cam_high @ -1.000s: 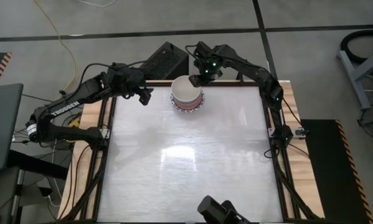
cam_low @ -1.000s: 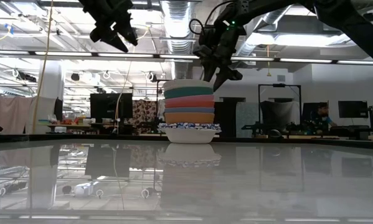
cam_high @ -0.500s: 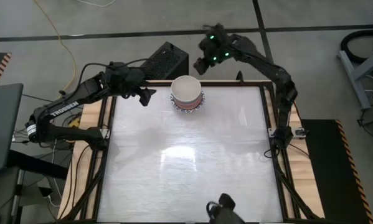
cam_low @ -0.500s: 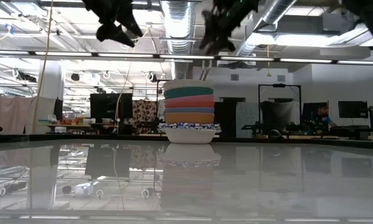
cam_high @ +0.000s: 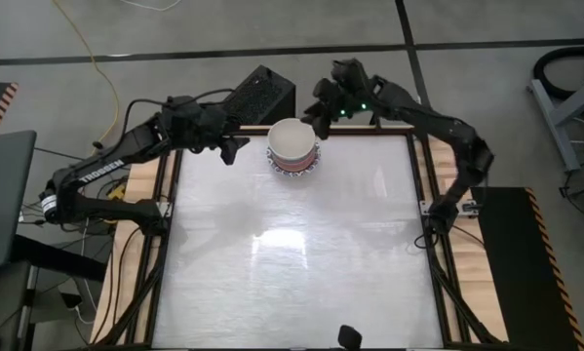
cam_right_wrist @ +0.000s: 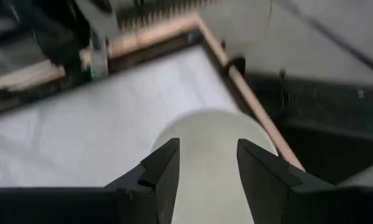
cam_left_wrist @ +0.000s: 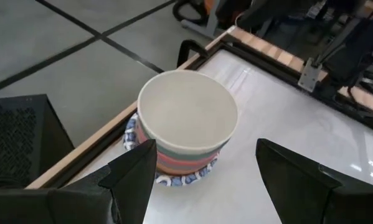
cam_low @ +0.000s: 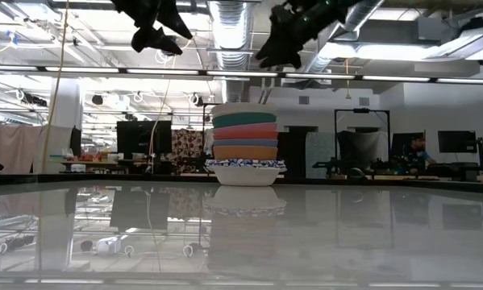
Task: Nest bowls inside each other by size order
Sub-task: Stack the white bowl on top of the dark green bowl
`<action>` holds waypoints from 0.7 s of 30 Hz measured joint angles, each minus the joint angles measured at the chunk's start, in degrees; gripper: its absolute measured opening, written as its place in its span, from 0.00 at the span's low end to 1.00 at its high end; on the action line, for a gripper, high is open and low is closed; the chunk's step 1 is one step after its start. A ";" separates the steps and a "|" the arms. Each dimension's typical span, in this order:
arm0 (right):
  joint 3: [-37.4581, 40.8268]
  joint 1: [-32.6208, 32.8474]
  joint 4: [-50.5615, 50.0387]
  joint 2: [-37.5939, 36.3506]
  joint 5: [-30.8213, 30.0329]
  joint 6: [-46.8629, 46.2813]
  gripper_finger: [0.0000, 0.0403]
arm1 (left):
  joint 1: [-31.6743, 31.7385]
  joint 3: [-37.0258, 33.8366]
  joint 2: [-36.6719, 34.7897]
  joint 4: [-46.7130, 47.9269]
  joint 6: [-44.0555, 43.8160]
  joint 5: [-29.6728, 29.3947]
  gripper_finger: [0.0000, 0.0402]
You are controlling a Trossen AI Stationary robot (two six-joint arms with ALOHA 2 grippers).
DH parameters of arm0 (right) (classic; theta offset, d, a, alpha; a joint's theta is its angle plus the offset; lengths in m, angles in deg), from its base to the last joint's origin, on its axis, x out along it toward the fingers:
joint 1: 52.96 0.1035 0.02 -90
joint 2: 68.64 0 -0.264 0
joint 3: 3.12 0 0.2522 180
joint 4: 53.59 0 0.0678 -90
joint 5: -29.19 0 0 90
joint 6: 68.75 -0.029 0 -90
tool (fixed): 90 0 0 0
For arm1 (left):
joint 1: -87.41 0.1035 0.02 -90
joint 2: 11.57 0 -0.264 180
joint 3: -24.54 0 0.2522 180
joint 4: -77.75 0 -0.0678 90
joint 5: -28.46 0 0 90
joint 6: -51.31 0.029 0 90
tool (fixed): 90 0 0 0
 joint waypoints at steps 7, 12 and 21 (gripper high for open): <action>22.19 3.54 34.98 -5.59 -7.99 -4.49 0.45 | -0.02 -4.01 0.02 -8.81 -1.24 0.09 0.65; 29.61 6.65 40.88 -3.79 -15.84 -4.35 0.45 | -0.02 -6.24 0.02 -11.95 -3.85 -0.28 0.65; 39.83 7.05 49.88 -4.84 -22.60 -5.05 0.45 | -0.67 -6.90 0.04 -11.92 -5.60 -1.81 0.65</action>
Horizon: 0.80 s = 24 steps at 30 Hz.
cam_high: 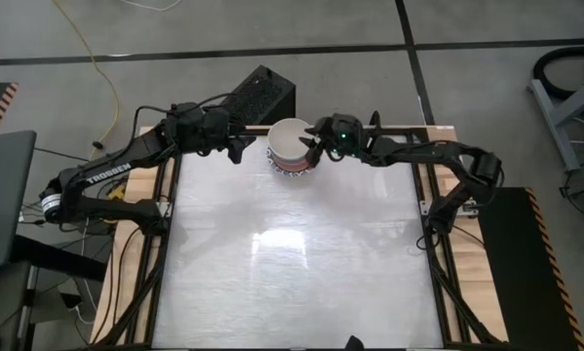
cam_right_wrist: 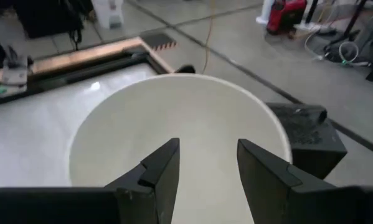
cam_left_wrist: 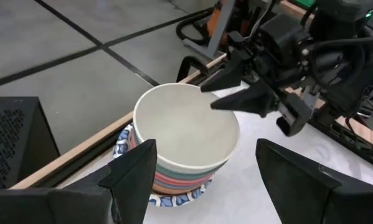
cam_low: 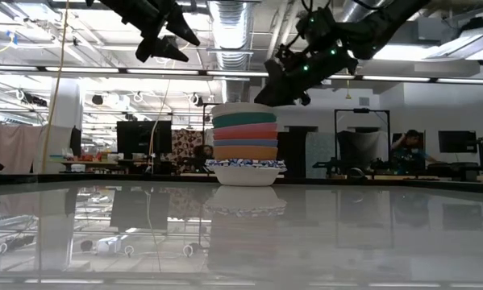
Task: Nest bowls inside each other by size order
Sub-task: Stack the white bowl on top of the dark green bowl
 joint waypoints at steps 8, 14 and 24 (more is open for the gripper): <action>3.92 -0.71 3.13 -0.06 -0.17 -0.79 0.45 | 0.02 0.00 0.00 0.04 -0.35 -2.32 0.65; 5.04 -0.70 4.27 0.62 -0.78 -2.03 0.45 | 0.04 0.00 0.00 0.04 -0.39 -3.13 0.65; 5.04 -0.57 10.20 -5.44 -0.84 -2.30 0.45 | 0.04 0.00 0.00 -0.77 0.74 -2.19 0.65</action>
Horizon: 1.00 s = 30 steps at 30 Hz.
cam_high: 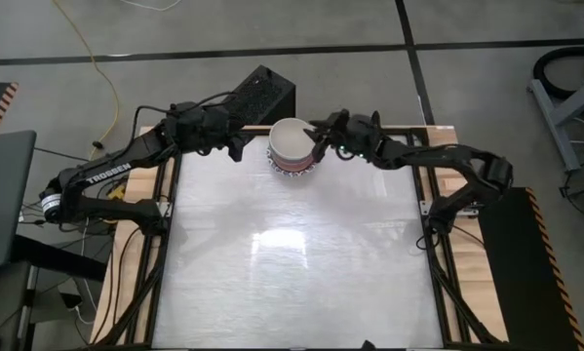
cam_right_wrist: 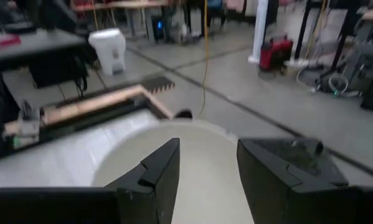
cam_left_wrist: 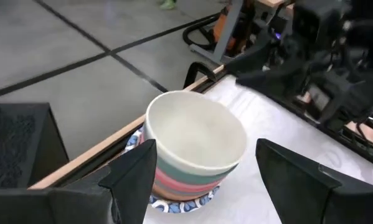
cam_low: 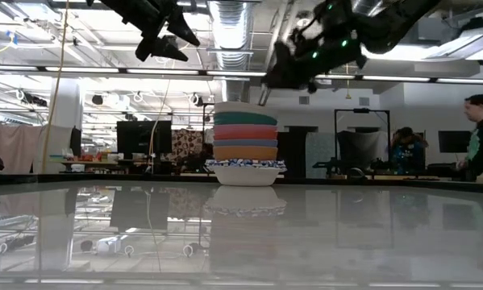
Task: Nest bowls inside each other by size order
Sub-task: Stack the white bowl on top of the dark green bowl
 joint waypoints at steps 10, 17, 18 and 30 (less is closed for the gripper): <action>-0.04 0.02 -7.54 -13.66 -0.35 0.69 0.45 | -1.23 0.02 6.61 -11.72 8.16 0.74 0.65; -0.04 0.04 -15.32 -18.12 -0.39 0.13 0.45 | -4.64 0.00 15.59 -12.61 10.67 -0.72 0.65; -0.04 0.04 -15.97 -18.49 -0.39 -0.18 0.45 | -4.95 0.00 16.61 -12.66 10.56 -1.41 0.65; -0.04 0.75 -18.19 -19.21 -0.46 -0.24 0.45 | -5.18 -9.63 18.24 -26.52 7.56 -8.95 0.65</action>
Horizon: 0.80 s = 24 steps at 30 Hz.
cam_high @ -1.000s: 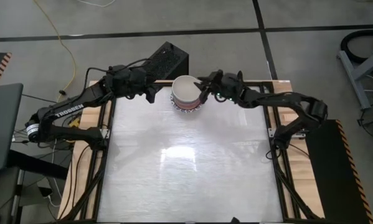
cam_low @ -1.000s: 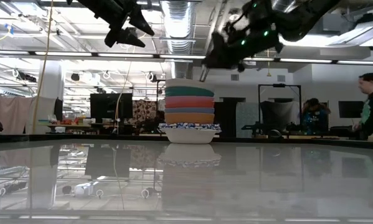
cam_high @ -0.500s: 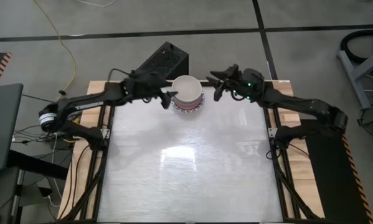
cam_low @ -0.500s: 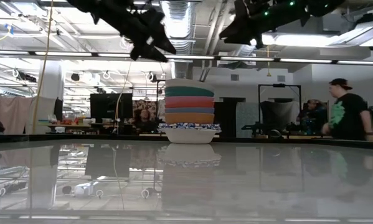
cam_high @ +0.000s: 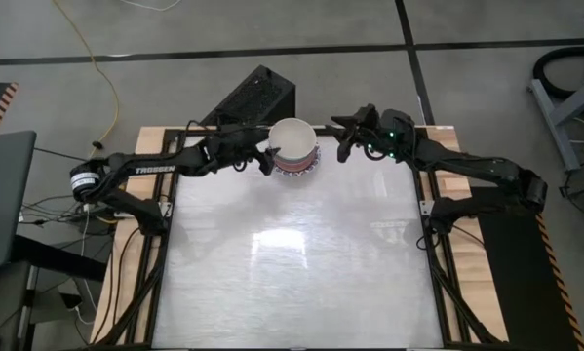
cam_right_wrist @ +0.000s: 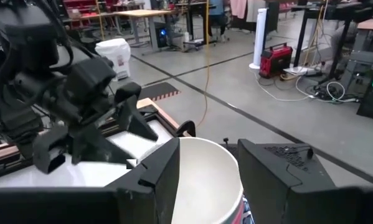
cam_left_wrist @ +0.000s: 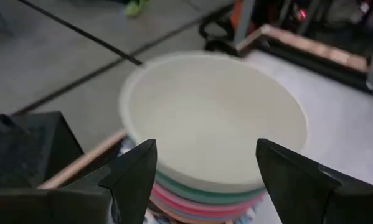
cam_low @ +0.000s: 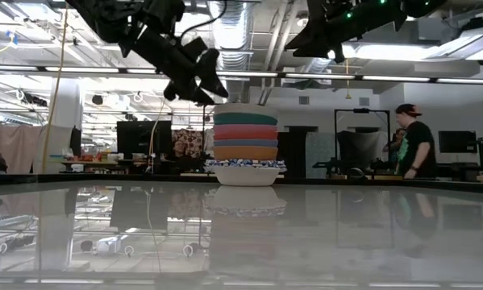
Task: Nest bowls inside each other by size order
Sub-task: Stack the white bowl on top of the dark green bowl, then return to Home Position
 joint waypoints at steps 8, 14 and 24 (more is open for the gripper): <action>0.00 -0.09 0.94 0.00 0.01 0.30 0.45 | -0.13 -0.20 -1.19 -1.44 0.18 -1.24 0.65; 0.03 0.68 6.23 -2.60 3.18 0.36 0.45 | -0.07 2.85 -9.35 -1.67 1.05 3.07 0.65; 0.00 1.17 6.54 -15.44 3.42 -10.65 0.45 | -0.93 5.76 -31.01 -1.64 1.29 6.65 0.65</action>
